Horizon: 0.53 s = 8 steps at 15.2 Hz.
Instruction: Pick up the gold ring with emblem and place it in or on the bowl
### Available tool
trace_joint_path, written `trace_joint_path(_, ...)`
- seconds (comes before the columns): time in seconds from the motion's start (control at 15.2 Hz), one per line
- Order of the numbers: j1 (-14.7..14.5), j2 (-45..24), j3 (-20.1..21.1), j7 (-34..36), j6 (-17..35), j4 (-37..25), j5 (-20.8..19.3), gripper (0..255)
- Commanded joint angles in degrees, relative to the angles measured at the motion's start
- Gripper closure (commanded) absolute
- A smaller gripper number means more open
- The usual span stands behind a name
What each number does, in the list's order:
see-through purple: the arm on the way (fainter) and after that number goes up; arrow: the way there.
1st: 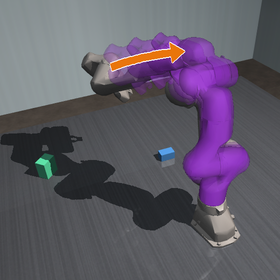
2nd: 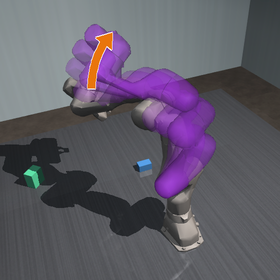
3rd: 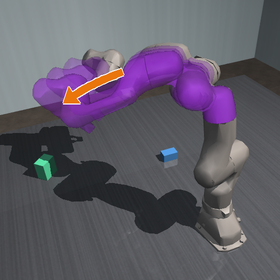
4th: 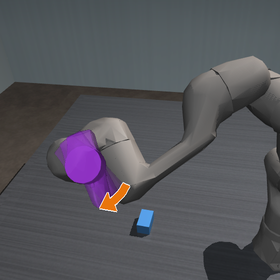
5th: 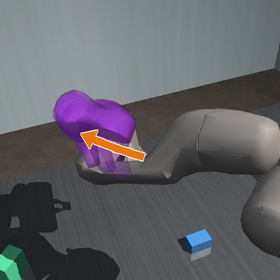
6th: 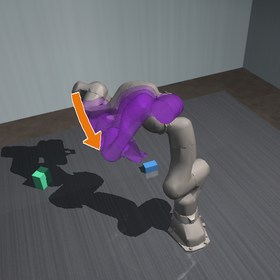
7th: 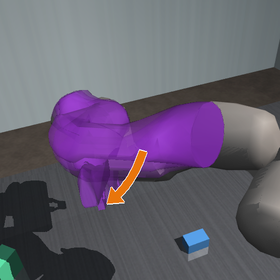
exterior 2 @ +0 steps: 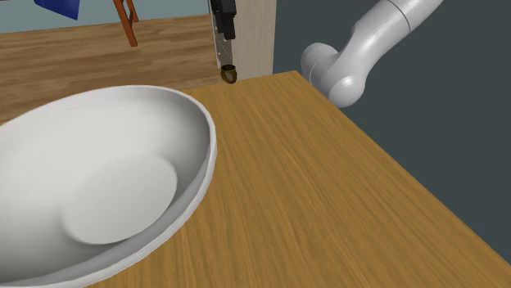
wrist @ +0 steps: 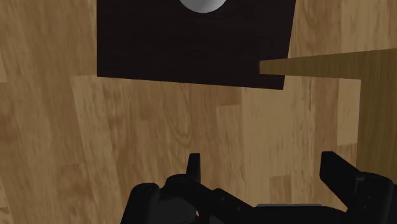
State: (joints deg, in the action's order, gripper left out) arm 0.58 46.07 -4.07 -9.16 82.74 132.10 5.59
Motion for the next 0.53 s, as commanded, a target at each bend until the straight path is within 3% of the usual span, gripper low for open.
trace_joint_path(0.0, 0.0, 0.0, 0.0, 0.0, 0.0, 0.0, 0.0, 0)
trace_joint_path(0.46, -0.1, 0.5, 12.8, 16.8, 0.0, -2.5, 5.3, 0)
